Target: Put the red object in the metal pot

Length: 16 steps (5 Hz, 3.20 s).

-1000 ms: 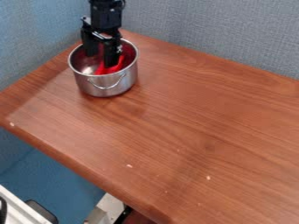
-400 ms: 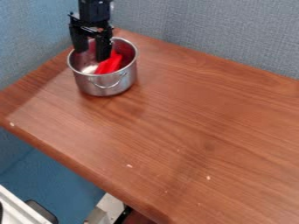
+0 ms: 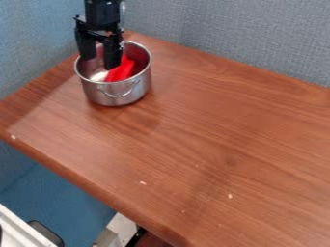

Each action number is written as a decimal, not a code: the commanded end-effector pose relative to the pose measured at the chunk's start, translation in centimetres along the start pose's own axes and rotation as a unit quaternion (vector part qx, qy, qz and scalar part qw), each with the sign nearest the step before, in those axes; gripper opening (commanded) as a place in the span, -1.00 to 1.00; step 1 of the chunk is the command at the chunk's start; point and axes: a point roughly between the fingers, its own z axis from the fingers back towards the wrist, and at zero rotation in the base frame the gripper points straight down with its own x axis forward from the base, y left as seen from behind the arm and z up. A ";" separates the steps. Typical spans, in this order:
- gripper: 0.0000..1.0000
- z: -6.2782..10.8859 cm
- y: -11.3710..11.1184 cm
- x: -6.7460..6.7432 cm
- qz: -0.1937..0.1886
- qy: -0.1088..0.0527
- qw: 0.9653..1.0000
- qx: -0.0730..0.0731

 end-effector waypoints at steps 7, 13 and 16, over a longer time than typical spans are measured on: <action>1.00 4.5 -2.8 -2.1 0.044 -0.048 0.998 0.015; 1.00 2.4 -5.1 -0.9 0.109 -0.031 0.993 0.012; 1.00 1.2 -4.5 -1.3 0.145 -0.045 0.988 0.016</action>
